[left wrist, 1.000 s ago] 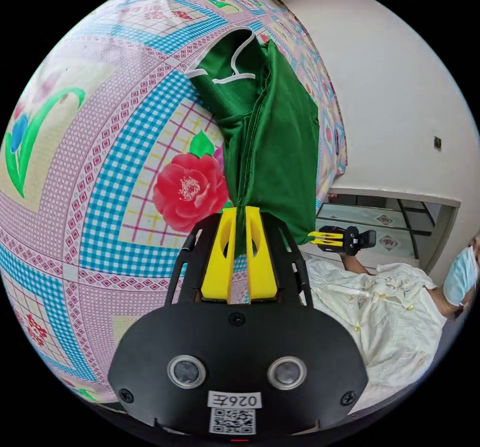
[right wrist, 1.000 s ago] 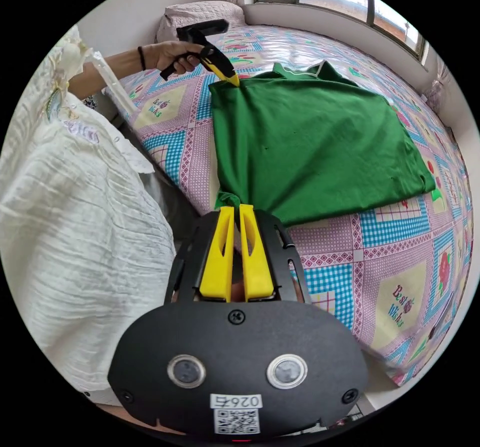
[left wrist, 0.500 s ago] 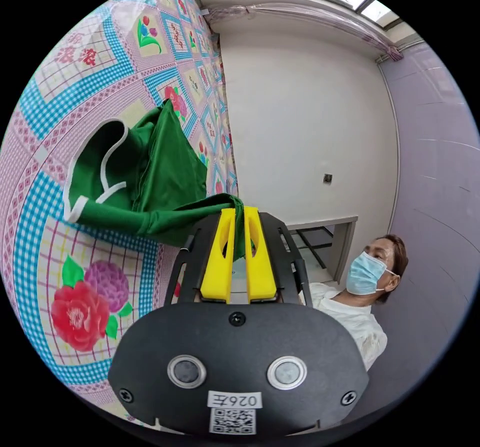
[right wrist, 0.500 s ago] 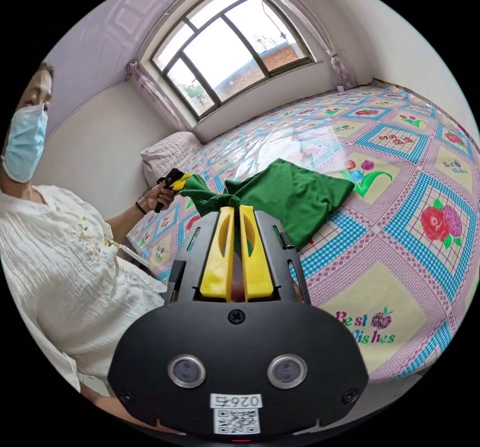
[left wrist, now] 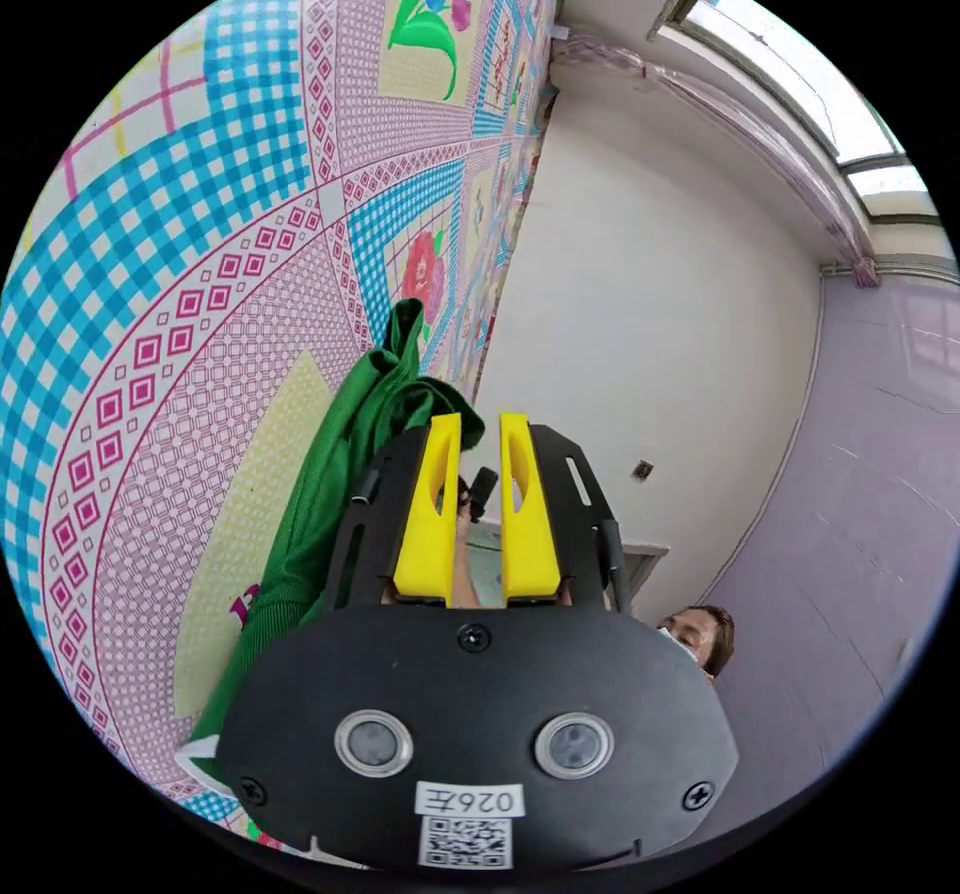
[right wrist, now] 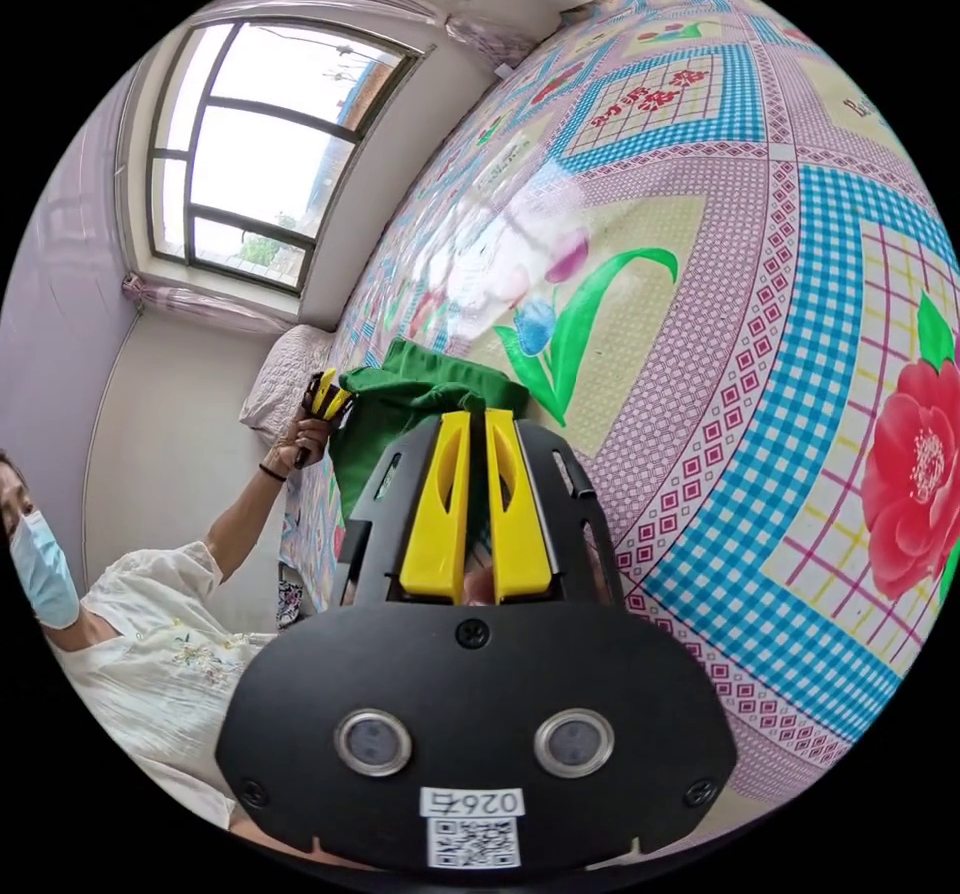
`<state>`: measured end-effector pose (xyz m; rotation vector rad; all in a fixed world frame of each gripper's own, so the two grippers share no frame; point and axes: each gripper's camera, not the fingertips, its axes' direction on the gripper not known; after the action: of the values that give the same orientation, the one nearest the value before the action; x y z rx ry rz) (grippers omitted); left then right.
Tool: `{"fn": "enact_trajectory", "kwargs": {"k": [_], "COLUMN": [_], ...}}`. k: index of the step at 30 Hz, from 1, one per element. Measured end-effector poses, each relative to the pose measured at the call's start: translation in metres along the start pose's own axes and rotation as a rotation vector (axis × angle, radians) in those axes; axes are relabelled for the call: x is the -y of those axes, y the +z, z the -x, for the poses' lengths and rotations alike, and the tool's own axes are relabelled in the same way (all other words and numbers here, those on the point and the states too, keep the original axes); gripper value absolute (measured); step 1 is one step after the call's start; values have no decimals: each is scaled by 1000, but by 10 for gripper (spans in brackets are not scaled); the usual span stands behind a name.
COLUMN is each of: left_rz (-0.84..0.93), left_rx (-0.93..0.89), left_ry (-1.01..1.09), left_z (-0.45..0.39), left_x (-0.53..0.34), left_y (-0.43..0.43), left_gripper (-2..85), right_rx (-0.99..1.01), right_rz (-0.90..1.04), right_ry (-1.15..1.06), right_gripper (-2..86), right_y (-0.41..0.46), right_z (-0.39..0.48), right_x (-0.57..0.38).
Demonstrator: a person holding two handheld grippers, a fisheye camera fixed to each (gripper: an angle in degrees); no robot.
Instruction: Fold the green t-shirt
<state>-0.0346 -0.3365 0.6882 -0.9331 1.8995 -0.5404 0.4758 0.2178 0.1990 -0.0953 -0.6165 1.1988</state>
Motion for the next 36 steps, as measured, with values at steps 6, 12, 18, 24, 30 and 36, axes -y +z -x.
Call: {"fn": "enact_trajectory", "kwargs": {"k": [6, 12, 18, 24, 30, 36], "left_rz": [-56, 287, 372, 183, 193, 146], "left_rx": [150, 282, 383, 424, 402, 686], "left_ry": [148, 294, 257, 218, 402, 324], "left_z": [-40, -46, -9, -12, -40, 11], "left_x": [-11, -42, -23, -28, -137, -206], "left_y": [-18, 98, 174, 143, 159, 166], "left_gripper": [-4, -10, -10, -10, -10, -10], "right_rx": [102, 19, -299, -312, -193, -279], "right_rz": [-80, -190, 44, -57, 7, 109], "right_ry": [82, 3, -185, -129, -259, -272], "right_gripper": [45, 6, -7, -9, -9, -9], "right_y": [-28, -33, 74, 63, 96, 137], "right_z": [-18, 41, 108, 110, 164, 174], "right_x": [-11, -42, -40, -81, -161, -234]}}
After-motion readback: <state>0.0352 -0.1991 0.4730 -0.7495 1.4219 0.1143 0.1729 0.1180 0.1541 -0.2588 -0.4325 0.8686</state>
